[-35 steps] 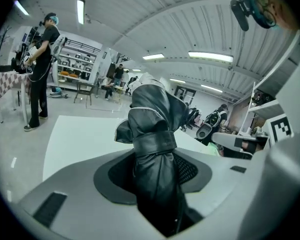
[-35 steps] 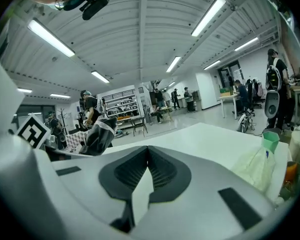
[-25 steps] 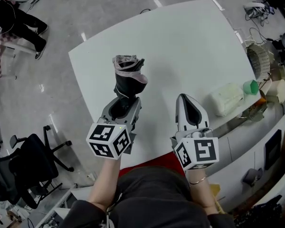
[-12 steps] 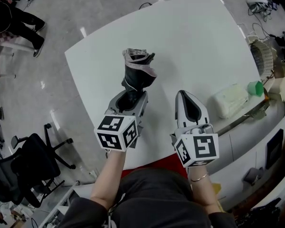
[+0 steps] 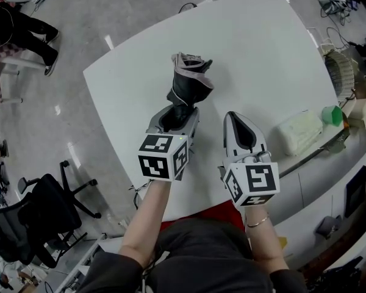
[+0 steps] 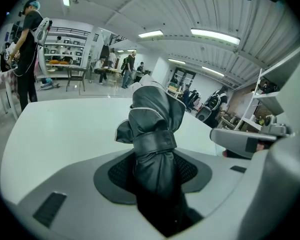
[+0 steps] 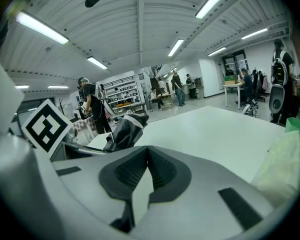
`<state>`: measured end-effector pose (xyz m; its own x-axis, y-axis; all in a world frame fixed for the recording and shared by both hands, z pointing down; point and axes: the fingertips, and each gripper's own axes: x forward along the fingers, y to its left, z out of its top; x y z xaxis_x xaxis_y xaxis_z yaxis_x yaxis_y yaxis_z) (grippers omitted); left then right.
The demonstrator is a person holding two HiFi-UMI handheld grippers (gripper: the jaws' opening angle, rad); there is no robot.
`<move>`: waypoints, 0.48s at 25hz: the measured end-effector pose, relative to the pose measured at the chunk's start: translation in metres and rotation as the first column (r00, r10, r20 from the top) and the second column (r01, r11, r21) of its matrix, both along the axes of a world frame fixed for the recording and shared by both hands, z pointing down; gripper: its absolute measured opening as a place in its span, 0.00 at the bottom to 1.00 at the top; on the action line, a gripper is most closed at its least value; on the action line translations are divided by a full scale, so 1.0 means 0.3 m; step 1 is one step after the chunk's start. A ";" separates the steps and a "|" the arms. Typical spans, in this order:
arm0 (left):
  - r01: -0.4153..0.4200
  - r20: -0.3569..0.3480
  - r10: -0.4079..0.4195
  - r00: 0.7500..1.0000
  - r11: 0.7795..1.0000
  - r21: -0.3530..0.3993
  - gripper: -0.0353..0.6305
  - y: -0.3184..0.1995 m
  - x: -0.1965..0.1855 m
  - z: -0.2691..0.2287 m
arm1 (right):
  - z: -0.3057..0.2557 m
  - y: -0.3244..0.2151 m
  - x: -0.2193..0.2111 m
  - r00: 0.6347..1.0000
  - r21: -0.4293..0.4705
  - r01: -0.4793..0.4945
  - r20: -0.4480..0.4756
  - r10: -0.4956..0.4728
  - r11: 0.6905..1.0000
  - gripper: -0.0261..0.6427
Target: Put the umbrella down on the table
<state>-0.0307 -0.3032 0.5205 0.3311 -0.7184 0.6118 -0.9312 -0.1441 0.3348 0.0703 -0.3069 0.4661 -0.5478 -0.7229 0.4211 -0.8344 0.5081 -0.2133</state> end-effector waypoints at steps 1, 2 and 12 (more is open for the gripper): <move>0.001 0.001 -0.001 1.000 1.000 0.000 0.35 -0.011 0.000 0.002 | 0.003 -0.007 -0.002 1.000 -0.002 -0.002 0.000 0.002 1.000 0.07; 0.003 0.002 -0.003 1.000 1.000 -0.001 0.35 -0.020 -0.001 0.005 | 0.007 -0.014 -0.003 1.000 -0.003 -0.005 0.001 0.005 1.000 0.07; -0.017 0.023 0.018 1.000 0.998 -0.053 0.35 -0.096 0.025 0.048 | 0.049 -0.067 0.007 1.000 -0.021 -0.021 -0.014 0.021 1.000 0.07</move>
<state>-0.0232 -0.3320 0.5350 0.3284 -0.6795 0.6561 -0.9363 -0.1430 0.3207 0.0723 -0.3269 0.4809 -0.5268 -0.7252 0.4434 -0.8478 0.4859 -0.2124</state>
